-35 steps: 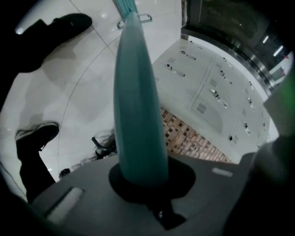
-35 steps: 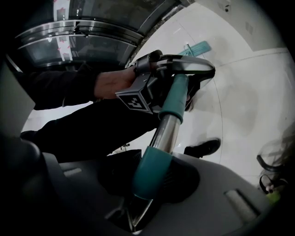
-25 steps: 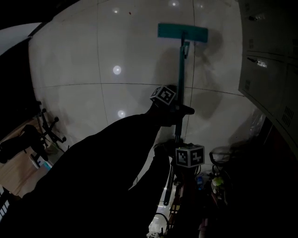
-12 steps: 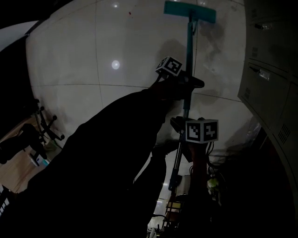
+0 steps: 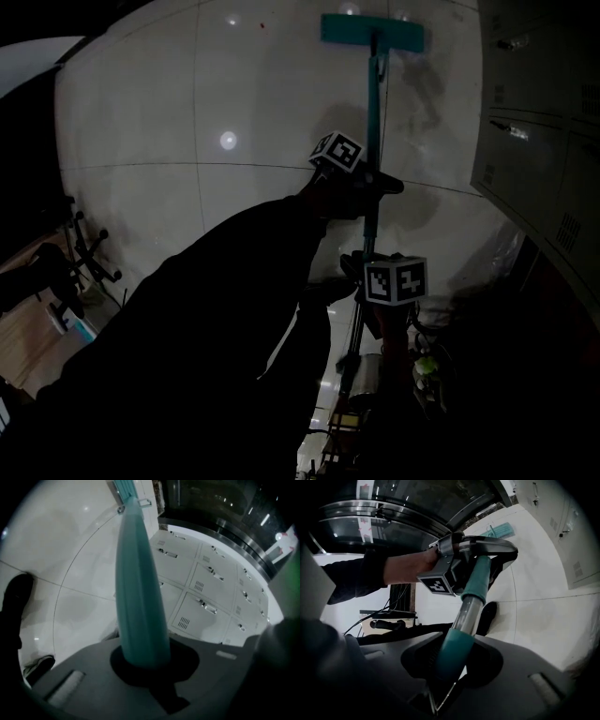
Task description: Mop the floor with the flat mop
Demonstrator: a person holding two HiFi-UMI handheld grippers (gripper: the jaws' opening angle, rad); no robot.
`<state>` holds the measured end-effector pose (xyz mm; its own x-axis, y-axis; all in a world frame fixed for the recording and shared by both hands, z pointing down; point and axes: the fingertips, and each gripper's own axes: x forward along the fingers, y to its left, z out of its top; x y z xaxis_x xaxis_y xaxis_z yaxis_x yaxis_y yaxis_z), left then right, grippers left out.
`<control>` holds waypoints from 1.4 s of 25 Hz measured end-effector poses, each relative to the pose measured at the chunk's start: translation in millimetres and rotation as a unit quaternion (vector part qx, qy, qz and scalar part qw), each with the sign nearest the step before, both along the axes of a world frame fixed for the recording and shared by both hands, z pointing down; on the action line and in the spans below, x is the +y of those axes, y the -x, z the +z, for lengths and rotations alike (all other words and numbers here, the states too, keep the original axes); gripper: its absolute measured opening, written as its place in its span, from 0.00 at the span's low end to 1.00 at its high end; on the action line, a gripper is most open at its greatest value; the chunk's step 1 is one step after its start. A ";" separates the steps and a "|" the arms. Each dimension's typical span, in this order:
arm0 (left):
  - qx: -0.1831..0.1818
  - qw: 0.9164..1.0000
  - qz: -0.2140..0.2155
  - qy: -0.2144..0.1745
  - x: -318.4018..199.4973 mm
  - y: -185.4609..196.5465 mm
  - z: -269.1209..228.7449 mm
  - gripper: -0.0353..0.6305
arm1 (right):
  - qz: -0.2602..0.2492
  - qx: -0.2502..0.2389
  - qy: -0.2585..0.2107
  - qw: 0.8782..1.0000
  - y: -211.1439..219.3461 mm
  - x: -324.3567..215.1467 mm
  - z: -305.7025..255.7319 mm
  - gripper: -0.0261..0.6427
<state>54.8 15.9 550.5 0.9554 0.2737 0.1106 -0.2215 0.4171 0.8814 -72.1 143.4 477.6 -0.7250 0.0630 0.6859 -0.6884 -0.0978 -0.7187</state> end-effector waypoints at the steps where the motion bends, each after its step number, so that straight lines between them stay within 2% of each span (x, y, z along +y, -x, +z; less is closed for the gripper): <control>1: -0.001 1.000 -0.001 -0.001 16.6 1.0 -1.6 0.09 | -0.004 0.003 0.000 1.000 0.0 17.6 -1.3 0.21; 14: -0.019 0.999 0.020 0.022 271.5 19.9 -17.4 0.09 | -0.019 0.008 0.012 1.000 14.4 268.8 -22.1 0.21; 22: -0.028 0.997 0.036 0.058 401.2 27.4 -7.6 0.09 | -0.013 -0.008 0.040 0.999 23.4 389.2 -23.8 0.21; 29: -0.031 0.994 0.050 0.090 456.8 36.9 -6.2 0.09 | -0.002 -0.029 0.055 0.998 35.6 426.8 -35.9 0.21; 35: -0.036 0.993 0.043 0.104 441.9 47.5 2.1 0.09 | -0.008 -0.035 0.070 0.997 42.7 410.7 -32.4 0.21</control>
<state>7.2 457.8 552.6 0.9190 0.3784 0.1106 -0.3241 0.5656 0.7583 -114.9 554.1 445.2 -0.7686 0.1666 0.6176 -0.6396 -0.1908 -0.7446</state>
